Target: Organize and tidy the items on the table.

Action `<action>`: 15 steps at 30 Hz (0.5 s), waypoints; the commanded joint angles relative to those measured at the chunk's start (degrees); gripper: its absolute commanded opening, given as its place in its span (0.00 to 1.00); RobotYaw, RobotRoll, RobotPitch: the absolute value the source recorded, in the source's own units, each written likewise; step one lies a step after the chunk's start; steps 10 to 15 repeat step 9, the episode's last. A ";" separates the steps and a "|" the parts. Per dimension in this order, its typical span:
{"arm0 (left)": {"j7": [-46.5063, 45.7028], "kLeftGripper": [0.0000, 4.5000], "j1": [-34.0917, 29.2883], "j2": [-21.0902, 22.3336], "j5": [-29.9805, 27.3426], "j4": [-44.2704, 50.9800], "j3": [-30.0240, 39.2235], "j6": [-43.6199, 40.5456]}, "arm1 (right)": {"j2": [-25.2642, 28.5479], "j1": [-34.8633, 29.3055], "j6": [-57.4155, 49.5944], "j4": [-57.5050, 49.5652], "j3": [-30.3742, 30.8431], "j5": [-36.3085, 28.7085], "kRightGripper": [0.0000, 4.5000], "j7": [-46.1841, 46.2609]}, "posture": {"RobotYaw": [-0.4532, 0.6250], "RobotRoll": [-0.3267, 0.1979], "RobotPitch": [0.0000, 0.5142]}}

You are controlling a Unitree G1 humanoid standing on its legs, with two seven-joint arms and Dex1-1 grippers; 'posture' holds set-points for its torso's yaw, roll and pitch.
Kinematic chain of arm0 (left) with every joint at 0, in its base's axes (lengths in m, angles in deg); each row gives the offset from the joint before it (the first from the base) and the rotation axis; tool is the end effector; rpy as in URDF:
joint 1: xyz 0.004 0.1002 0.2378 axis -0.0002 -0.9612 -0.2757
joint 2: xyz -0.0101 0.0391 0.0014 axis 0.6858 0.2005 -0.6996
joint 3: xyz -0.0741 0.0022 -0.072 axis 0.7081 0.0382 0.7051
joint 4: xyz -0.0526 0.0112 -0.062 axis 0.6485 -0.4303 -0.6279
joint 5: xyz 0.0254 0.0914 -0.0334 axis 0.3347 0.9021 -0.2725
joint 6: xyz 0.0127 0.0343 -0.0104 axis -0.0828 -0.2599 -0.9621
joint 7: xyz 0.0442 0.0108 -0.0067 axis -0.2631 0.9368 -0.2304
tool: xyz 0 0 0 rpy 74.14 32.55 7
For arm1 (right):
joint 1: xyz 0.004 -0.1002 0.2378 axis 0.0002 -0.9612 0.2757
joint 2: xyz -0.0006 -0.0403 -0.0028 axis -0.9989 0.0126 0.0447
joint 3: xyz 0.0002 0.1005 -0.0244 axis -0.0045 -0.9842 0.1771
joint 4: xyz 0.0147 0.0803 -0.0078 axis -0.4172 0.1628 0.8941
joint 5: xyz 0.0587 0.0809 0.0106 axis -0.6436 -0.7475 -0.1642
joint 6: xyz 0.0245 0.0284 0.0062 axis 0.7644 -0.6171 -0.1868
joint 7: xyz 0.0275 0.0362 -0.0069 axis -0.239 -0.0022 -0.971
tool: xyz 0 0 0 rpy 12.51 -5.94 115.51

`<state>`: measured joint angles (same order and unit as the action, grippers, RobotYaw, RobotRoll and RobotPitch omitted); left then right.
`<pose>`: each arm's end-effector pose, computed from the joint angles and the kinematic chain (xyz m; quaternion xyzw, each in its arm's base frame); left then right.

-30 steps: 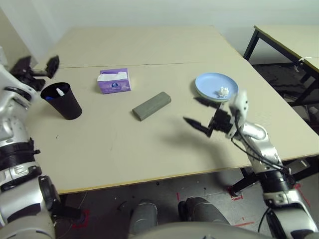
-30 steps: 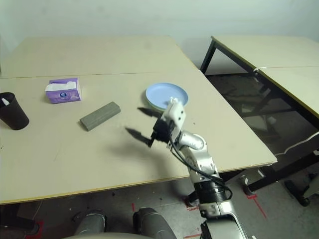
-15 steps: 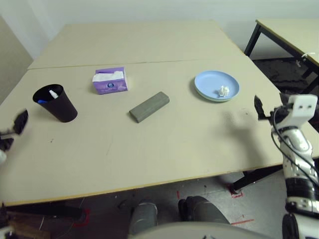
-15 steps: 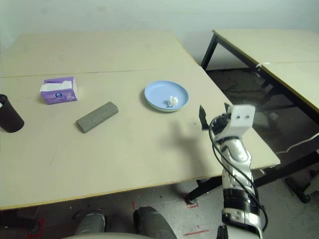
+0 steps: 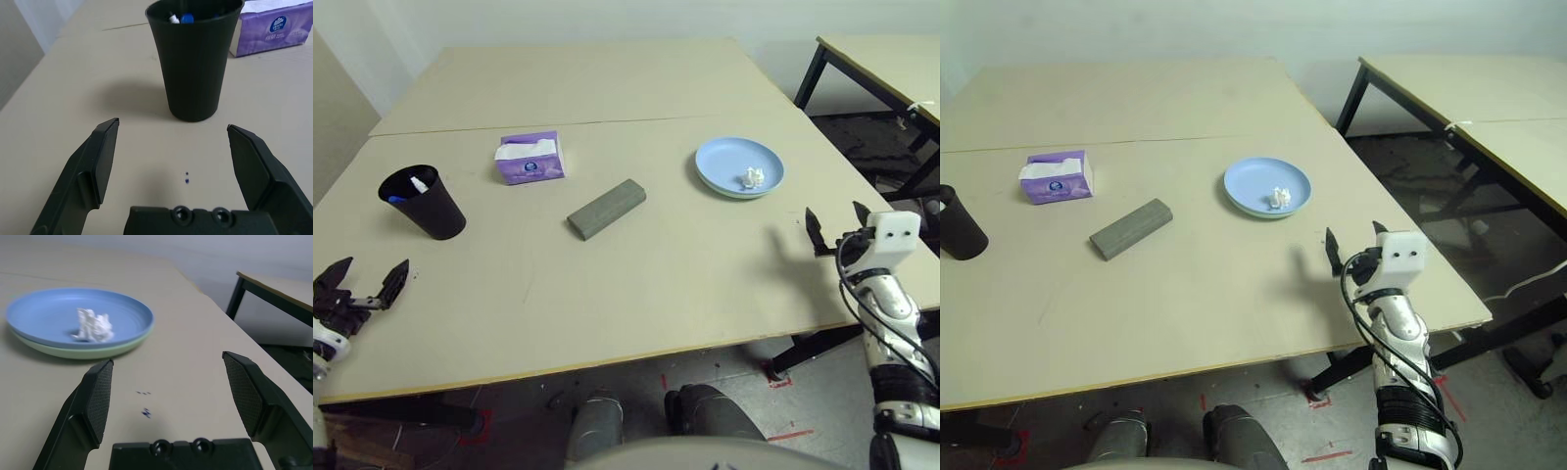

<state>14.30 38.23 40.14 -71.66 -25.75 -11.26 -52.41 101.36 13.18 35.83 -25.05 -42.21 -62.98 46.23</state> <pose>0.1113 0.4166 0.1173 0.1220 0.0437 0.0665 0.9893 0.2271 -0.2738 0.0661 -0.1107 -0.0885 0.0173 0.9898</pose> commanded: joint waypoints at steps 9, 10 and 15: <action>-1.63 1.00 0.48 -0.81 -0.29 6.17 -1.69 -1.87 | -0.61 -1.84 -0.78 -4.00 0.93 0.53 1.00 0.70 | 0.47 0.62 0.19; -1.63 1.00 0.48 -0.81 -0.29 6.17 -1.69 -1.87 | -0.61 -1.84 -0.78 -4.00 0.93 0.53 1.00 0.70 | 0.47 0.62 0.19; -1.63 1.00 0.48 -0.81 -0.29 6.17 -1.69 -1.87 | -0.61 -1.84 -0.78 -4.00 0.93 0.53 1.00 0.70 | 0.47 0.62 0.19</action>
